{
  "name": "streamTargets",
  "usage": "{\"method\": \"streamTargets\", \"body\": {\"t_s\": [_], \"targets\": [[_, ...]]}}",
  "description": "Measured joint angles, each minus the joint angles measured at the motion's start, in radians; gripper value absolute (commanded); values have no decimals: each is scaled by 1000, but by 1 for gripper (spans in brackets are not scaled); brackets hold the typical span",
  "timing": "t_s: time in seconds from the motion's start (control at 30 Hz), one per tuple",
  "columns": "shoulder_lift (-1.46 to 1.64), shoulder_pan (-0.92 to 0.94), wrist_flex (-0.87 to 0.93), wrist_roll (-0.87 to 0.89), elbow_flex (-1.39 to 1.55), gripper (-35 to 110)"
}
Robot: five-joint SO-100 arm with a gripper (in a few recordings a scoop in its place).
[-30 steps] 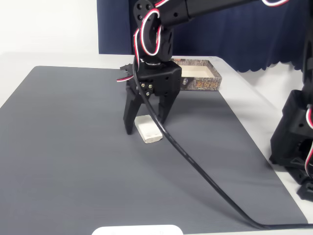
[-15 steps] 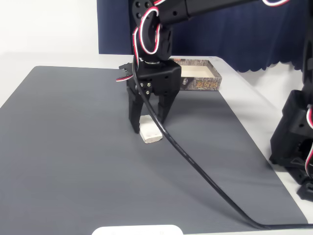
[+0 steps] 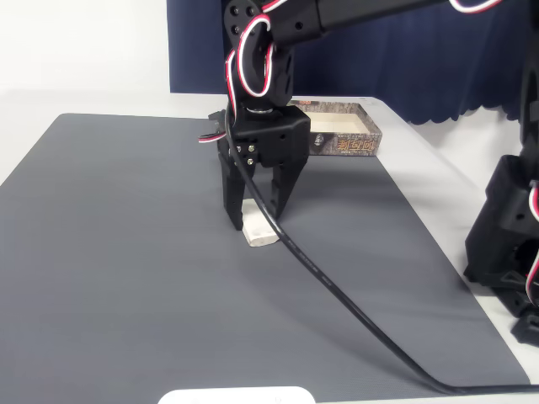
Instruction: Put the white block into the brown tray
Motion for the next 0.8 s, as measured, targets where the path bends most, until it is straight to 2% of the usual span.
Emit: {"method": "streamTargets", "body": {"t_s": [0.53, 0.8], "targets": [[5, -9, 6, -17, -9, 17], [169, 2, 112, -55, -5, 17]]}}
